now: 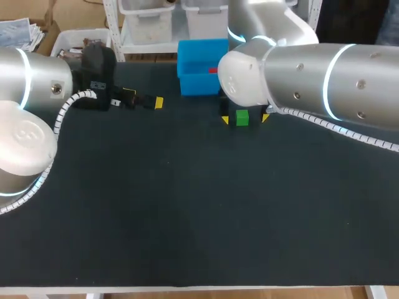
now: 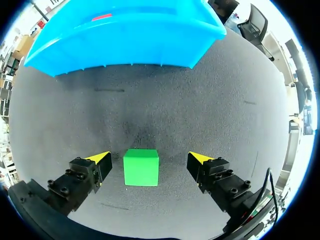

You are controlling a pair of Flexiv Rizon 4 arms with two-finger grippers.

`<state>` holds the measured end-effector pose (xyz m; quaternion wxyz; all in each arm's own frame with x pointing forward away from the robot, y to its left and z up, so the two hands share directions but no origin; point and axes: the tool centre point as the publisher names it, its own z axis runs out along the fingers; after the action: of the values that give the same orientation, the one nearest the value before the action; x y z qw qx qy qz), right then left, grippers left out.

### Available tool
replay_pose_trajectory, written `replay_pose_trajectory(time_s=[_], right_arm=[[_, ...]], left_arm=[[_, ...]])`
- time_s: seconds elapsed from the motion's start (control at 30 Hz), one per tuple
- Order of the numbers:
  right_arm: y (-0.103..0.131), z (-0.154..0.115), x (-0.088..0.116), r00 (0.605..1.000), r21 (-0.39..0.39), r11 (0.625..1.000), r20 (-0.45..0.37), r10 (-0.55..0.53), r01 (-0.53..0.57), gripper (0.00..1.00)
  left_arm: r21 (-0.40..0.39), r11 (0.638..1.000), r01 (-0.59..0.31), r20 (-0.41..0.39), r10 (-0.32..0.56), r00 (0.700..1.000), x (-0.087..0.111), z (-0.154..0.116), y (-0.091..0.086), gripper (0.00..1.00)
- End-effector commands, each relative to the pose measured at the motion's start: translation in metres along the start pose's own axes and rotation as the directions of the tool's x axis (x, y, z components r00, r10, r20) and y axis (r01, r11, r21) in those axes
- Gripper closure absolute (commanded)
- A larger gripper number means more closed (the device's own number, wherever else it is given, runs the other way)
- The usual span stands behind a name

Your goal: Use the left arm to pick the red cube and place it into the blue plastic box first, then use the right arm to grasp the green cube and put it into the same blue plastic box after the first action is fully finished.

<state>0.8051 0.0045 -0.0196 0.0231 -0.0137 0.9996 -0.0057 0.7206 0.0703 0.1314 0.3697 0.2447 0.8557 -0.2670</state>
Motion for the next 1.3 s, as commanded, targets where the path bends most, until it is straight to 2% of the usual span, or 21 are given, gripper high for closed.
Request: replay_pose_trajectory(time_s=[0.03,0.2,0.23,0.27,0.83,1.07,1.3], right_arm=[[0.001,0.000,-0.002,1.000,0.004,1.000,-0.003,0.003,-0.003,0.00],[0.001,0.000,-0.002,1.000,0.006,1.000,-0.002,0.006,-0.006,0.00],[0.001,0.000,-0.002,1.000,0.010,1.000,0.001,0.011,-0.011,0.77],[0.001,0.000,-0.002,1.000,0.009,1.000,0.002,0.013,-0.013,1.00],[-0.001,-0.006,0.003,1.000,0.011,1.000,0.009,0.029,-0.029,1.00],[-0.002,-0.041,0.001,0.998,0.015,0.999,0.044,0.037,-0.038,1.00],[0.002,-0.097,-0.005,0.993,-0.006,1.000,0.113,0.029,-0.028,1.00]], left_arm=[[0.009,1.000,-0.002,0.009,0.002,1.000,0.002,0.000,0.002,0.00],[0.009,1.000,-0.002,0.009,0.002,1.000,0.002,0.000,0.002,0.00],[0.009,1.000,-0.002,0.009,0.002,1.000,0.002,0.000,0.002,0.00],[0.009,1.000,-0.002,0.009,0.002,1.000,0.002,0.000,0.002,0.00],[0.009,1.000,-0.002,0.009,0.002,1.000,0.002,0.000,0.002,0.00],[0.009,1.000,-0.002,0.009,0.002,1.000,0.002,0.000,0.002,0.00],[0.009,1.000,-0.002,0.009,0.002,1.000,0.002,0.000,0.002,0.00]])
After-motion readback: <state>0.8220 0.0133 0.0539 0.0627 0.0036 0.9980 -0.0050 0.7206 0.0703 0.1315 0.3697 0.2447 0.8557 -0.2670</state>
